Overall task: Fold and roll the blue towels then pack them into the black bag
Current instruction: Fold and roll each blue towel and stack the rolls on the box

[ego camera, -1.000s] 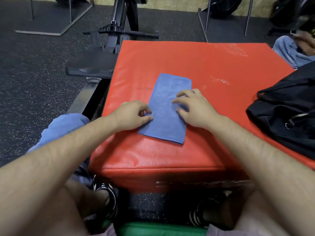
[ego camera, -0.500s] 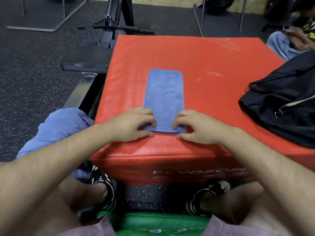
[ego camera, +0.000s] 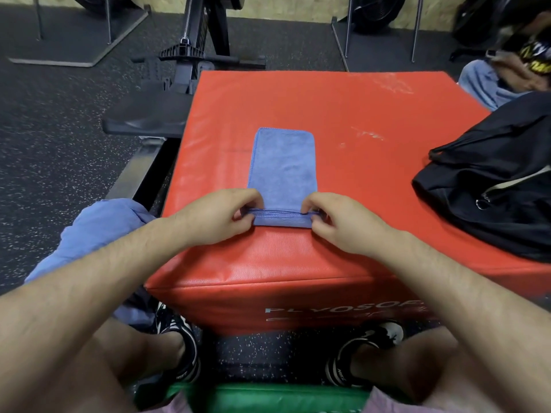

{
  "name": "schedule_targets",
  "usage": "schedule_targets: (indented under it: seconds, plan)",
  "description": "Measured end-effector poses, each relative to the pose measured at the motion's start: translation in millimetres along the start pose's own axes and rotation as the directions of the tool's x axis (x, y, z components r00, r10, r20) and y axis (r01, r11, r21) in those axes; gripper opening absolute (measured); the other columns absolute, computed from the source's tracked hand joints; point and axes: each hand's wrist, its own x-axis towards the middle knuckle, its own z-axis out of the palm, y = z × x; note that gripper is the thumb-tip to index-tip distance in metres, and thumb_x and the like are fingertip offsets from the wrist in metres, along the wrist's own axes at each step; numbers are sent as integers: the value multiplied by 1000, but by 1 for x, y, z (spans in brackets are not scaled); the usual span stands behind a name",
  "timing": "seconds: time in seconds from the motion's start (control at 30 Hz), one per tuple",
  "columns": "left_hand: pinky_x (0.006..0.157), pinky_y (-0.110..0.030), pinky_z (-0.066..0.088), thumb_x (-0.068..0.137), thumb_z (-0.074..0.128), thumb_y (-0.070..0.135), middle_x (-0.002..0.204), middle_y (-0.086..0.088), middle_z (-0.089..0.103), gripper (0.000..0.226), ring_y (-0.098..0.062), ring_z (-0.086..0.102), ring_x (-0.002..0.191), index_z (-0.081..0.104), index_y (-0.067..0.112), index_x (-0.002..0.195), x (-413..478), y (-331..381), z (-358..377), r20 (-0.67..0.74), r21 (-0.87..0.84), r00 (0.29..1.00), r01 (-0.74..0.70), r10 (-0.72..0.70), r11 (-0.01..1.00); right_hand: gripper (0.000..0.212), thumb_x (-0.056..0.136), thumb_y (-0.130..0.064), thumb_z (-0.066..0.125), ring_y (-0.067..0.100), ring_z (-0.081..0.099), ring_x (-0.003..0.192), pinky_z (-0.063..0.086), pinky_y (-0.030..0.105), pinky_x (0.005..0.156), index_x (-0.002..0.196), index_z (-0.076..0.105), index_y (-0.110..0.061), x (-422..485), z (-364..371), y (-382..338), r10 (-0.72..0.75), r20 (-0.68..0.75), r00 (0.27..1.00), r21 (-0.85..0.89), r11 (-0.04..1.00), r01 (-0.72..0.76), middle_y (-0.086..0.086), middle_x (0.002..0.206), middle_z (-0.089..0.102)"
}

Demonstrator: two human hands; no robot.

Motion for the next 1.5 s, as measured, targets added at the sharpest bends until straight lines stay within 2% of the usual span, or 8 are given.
schedule_targets:
  seconds: [0.13,0.27,0.43,0.6,0.8,0.97,1.2,1.5]
  plan:
    - [81,-25,44,87,64,4,100,8,53,19,-2,47,84,64,14,102,3,-4,9,-102,9,994,-50,50,999,22,86,-7,55,17,56,86,49,40,79,100,64,-20,3,6,3,-4,-62,998,-33,999,2,-5,102,55]
    - [83,-30,41,89,60,0,100,-1,56,16,-21,49,87,64,12,99,5,-5,16,-183,173,972,-114,145,978,16,89,-11,52,26,50,90,48,45,75,100,62,-19,5,8,1,-110,-87,990,-297,951,80,1,99,56]
    - [74,-34,48,90,46,10,92,-1,63,21,-26,57,80,67,13,92,5,1,14,-138,235,971,-162,197,959,27,89,-19,40,27,56,92,50,44,78,100,64,-14,1,6,-3,-137,5,991,-335,933,131,4,97,59]
    - [90,-25,41,88,73,28,103,3,57,25,-11,50,91,63,15,107,3,-11,2,32,68,985,-171,169,983,29,82,-19,59,23,52,99,47,35,86,110,63,-16,-3,0,0,-107,36,994,-251,961,113,-1,103,58]
    - [92,-39,43,81,81,22,97,17,57,28,-6,43,96,63,23,103,15,-17,1,-10,36,999,-42,42,998,25,81,-11,58,22,52,96,47,36,83,105,65,-15,14,-6,0,-5,52,999,-167,986,14,-1,94,65]
    - [78,-8,37,83,77,9,94,9,62,26,5,51,86,61,21,100,27,-8,-13,100,-110,990,115,-104,987,26,84,-15,60,15,58,80,47,32,75,108,52,-20,24,-20,-3,179,197,964,-10,984,-181,-2,93,65]
    - [72,-18,42,90,68,6,93,11,59,16,-8,57,77,60,20,95,28,-2,-13,115,-223,962,267,-247,938,20,86,-14,54,21,52,73,34,33,64,102,47,-23,26,-15,-5,203,169,965,-45,979,-198,-5,79,57]
    - [83,-29,42,82,55,2,94,0,62,23,-19,54,88,70,13,95,23,-3,-4,-101,101,987,-117,128,988,20,84,-5,52,27,52,91,49,46,76,97,59,-19,19,-6,-6,-61,-51,997,-307,951,43,2,99,56]
